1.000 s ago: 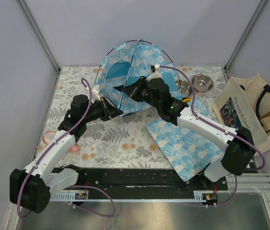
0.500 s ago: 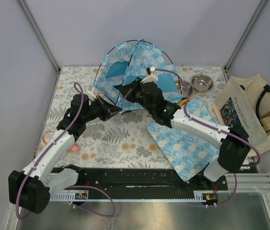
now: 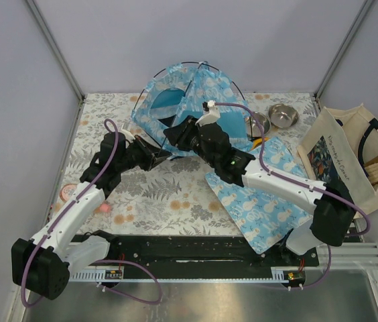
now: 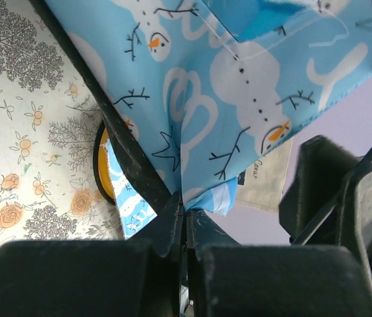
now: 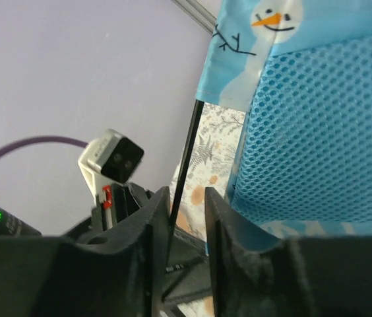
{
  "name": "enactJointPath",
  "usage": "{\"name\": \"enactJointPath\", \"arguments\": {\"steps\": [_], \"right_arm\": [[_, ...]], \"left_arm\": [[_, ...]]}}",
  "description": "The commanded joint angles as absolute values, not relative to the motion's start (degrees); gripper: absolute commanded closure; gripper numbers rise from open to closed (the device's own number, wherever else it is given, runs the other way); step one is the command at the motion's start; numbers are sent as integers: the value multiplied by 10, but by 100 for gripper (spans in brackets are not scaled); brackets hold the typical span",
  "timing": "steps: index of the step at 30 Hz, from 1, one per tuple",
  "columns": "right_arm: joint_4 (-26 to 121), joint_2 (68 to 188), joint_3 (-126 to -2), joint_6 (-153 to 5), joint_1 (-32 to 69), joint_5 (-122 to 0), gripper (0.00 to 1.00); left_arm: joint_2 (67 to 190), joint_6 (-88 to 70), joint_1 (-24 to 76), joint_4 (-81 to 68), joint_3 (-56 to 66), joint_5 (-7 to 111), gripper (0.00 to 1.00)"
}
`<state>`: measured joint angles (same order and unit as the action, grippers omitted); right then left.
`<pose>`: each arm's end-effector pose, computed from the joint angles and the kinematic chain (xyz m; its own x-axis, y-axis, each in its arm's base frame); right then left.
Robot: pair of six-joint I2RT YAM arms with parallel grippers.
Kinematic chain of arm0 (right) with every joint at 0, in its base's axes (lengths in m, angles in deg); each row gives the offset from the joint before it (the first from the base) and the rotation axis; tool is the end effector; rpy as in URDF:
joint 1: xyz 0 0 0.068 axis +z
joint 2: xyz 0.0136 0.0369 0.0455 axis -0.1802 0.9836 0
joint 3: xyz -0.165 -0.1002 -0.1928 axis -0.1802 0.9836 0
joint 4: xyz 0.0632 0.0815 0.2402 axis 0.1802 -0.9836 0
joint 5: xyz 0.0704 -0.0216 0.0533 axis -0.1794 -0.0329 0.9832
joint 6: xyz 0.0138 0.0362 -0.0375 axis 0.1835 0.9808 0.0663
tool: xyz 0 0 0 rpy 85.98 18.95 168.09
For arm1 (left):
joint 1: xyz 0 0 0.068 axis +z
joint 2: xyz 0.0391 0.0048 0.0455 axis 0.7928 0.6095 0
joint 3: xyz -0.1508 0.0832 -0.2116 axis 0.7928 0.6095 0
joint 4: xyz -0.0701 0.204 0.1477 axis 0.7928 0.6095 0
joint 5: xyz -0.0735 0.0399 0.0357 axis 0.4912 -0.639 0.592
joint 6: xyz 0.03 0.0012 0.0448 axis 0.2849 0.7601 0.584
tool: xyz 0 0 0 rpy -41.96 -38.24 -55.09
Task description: Set up the pet tent
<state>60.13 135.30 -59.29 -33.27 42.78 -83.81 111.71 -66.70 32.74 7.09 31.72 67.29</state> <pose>0.2306 0.2921 0.3507 -0.4930 0.5298 -0.6901 -0.3751 0.5863 0.7181 0.2128 -0.0916 0.2979 -0.7479 -0.6433 -0.1637 -0.1335 0.3873 -0.9122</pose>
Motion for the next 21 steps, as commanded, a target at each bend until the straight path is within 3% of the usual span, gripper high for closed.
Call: {"name": "enactJointPath", "arguments": {"steps": [1, 4, 10, 16, 21], "right_arm": [[535, 1322, -557, -392, 427, -807, 57], [536, 1313, -556, -402, 427, -754, 46], [550, 1326, -555, -389, 427, -665, 46], [584, 1346, -556, -376, 427, -638, 60], [583, 1360, -566, -361, 427, -618, 80]], "left_arm": [[1107, -697, 327, 36, 304, 685, 100], [1108, -696, 328, 31, 312, 687, 100], [1120, -686, 328, 31, 313, 692, 100], [1122, -660, 328, 53, 311, 686, 100], [1123, -649, 328, 59, 315, 684, 100]]}}
